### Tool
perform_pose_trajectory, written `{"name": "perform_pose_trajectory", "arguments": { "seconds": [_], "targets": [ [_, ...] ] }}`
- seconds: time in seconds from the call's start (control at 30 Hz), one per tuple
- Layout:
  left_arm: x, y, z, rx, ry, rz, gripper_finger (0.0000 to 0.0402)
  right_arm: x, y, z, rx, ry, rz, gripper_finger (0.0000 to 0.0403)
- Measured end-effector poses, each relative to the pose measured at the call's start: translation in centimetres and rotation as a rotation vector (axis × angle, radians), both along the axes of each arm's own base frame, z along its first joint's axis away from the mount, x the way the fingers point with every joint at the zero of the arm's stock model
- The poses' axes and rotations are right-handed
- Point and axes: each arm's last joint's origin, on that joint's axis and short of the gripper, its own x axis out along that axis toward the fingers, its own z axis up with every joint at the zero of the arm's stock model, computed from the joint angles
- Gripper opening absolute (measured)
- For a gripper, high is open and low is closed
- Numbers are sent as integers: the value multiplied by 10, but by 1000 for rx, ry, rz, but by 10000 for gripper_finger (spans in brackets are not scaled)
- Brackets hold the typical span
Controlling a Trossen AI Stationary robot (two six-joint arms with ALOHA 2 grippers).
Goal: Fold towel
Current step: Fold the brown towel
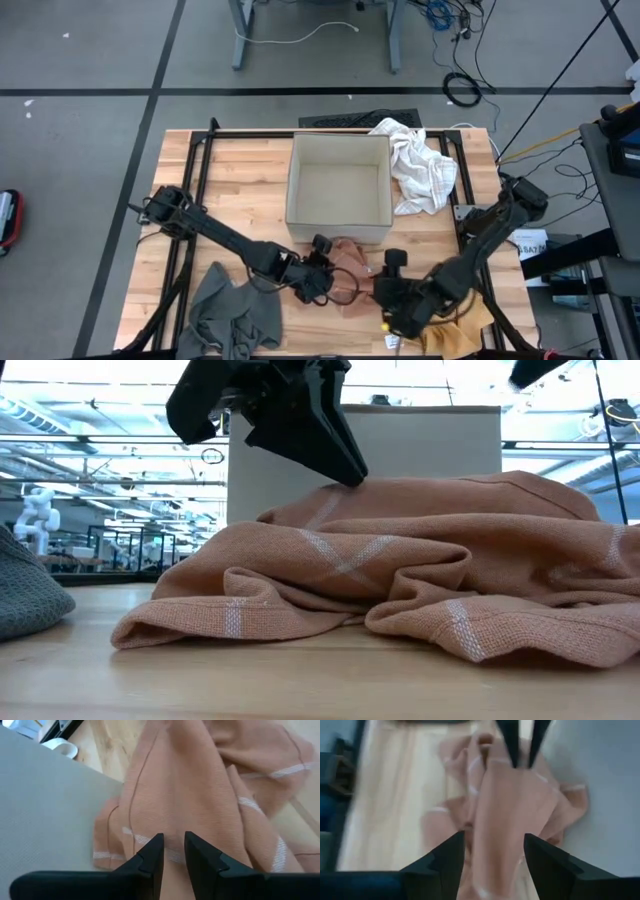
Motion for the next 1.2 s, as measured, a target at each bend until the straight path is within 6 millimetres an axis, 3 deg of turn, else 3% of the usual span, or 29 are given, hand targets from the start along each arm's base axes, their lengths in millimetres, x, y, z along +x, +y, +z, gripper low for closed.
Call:
{"name": "perform_pose_trajectory", "arguments": {
  "seconds": [0.3, 0.53, 0.83, 0.97, 1.13, 1.2],
  "targets": [
    [-6, -12, 0, 19, -2, -16, 84, 20, -25, -23, 29, 20, -183, 167],
    [-6, -11, 0, 40, -5, -4, 84, 21, -38, -45, 84, 11, -288, 167],
    [-6, -10, 0, 88, -10, 10, 84, 31, -49, -56, 161, -36, -323, 160],
    [-7, -9, 0, 112, -7, 24, 84, 32, -49, -56, 142, -36, -295, 118],
    [-7, -8, 0, 148, -17, 42, 84, 30, -44, -56, 101, -26, -219, 15],
    [-8, -7, 2, 165, -21, 40, 84, 28, -39, -55, 85, -28, -177, 9]
  ]
}}
